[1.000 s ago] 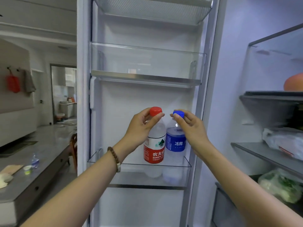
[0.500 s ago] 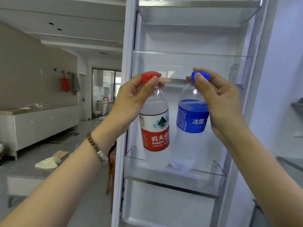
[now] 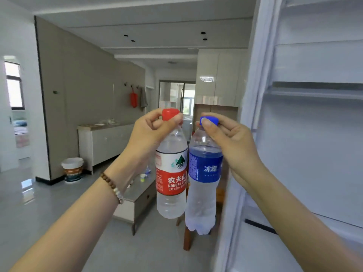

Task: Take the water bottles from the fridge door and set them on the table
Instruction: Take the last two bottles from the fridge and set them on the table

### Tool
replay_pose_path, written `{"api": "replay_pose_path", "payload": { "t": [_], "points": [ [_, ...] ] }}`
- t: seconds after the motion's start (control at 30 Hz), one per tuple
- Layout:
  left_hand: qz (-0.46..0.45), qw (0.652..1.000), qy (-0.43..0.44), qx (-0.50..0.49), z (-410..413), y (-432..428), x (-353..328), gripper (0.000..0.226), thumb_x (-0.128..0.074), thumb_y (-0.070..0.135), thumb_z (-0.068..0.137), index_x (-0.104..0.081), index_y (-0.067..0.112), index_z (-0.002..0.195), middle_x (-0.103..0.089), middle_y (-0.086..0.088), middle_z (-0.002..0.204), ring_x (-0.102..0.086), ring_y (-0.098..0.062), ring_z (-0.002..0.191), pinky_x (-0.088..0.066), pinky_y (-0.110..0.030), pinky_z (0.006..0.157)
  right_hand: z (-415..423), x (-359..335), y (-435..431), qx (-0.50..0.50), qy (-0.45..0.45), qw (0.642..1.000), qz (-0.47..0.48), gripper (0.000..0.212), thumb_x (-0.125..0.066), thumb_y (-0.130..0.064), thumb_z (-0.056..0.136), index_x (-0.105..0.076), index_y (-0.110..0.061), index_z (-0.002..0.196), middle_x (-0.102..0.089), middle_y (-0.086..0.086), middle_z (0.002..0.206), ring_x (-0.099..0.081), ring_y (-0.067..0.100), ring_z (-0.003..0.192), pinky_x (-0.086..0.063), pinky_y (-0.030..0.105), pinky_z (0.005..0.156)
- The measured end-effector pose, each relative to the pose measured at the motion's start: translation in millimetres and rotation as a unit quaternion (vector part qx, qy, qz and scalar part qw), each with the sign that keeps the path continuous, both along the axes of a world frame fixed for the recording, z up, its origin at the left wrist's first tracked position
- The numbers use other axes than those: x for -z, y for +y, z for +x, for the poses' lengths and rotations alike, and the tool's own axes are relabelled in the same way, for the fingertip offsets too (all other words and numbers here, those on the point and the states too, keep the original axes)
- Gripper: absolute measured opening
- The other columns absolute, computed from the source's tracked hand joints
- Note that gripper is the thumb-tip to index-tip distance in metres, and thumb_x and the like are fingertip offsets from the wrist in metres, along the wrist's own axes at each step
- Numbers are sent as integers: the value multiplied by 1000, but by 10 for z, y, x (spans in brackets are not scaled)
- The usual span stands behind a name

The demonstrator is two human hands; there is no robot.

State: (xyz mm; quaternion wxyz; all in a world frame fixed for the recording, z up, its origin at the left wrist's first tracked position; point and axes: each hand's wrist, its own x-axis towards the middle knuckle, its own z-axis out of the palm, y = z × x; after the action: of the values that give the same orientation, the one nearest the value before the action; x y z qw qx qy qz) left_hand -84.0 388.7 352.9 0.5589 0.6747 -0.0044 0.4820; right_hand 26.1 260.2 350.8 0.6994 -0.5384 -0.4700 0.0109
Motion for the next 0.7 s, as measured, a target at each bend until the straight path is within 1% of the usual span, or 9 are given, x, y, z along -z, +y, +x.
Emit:
{"api": "replay_pose_path", "payload": {
  "t": [0.07,0.2,0.27,0.33,0.43,0.47,0.53,0.67,0.7],
  "points": [
    [-13,1000,5,1,-62,381,97,40,-73,32,65,-63,11,97,-73,-1,76,-66,-10,69,-53,-19,66,-50,79,395,-7,11,1000,1,20,-70,-32,78,-70,-31,98,-75,-5,97,-70,15,95,-54,42,91],
    [-15,999,32,-1,-126,1225,241,35,-76,30,63,-62,13,90,-73,-7,78,-66,-14,68,-52,-21,65,-119,220,1187,-12,26,1000,-6,29,-69,-41,67,-68,-34,96,-75,-9,95,-70,7,92,-55,33,87],
    [-18,999,47,5,-114,1636,291,33,-76,32,63,-62,14,88,-73,-8,80,-68,-14,70,-52,-21,64,-95,297,1565,-14,37,999,-8,25,-70,-37,69,-68,-34,94,-76,-9,92,-70,7,91,-54,29,83],
    [-14,998,61,7,-67,2013,343,34,-75,32,65,-63,13,91,-74,-10,82,-69,-14,71,-52,-21,64,-48,364,1896,-9,47,999,-12,24,-71,-36,68,-68,-34,92,-76,-10,90,-70,8,90,-54,24,76],
    [-21,996,88,21,85,2489,476,39,-74,36,67,-66,12,97,-74,-13,91,-70,-19,81,-54,-26,71,86,469,2351,5,50,998,-33,21,-71,-33,70,-68,-35,91,-75,-15,87,-70,3,89,-53,14,68],
    [-17,995,98,26,171,2718,545,41,-73,38,67,-66,12,98,-74,-12,93,-70,-21,85,-55,-29,75,176,527,2575,9,52,998,-38,19,-72,-30,73,-68,-34,91,-75,-16,87,-70,3,88,-52,13,67],
    [-22,993,117,23,270,2833,631,43,-72,41,65,-68,15,100,-74,-7,95,-70,-20,90,-54,-31,82,257,578,2666,10,51,997,-50,19,-72,-25,76,-68,-32,93,-74,-18,86,-70,1,85,-52,12,64],
    [-21,991,127,29,724,3305,800,42,-67,43,66,-69,22,102,-74,3,100,-68,-9,94,-51,-18,75,706,727,3138,24,48,996,-66,18,-72,-21,77,-66,-33,89,-71,-28,75,-67,-9,75,-49,8,58],
    [-17,991,130,29,868,3418,830,39,-66,43,65,-69,25,100,-73,5,100,-68,-7,94,-50,-16,75,844,753,3251,27,50,996,-72,18,-72,-22,77,-66,-34,88,-70,-29,73,-66,-10,74,-49,8,58]
  ]
}}
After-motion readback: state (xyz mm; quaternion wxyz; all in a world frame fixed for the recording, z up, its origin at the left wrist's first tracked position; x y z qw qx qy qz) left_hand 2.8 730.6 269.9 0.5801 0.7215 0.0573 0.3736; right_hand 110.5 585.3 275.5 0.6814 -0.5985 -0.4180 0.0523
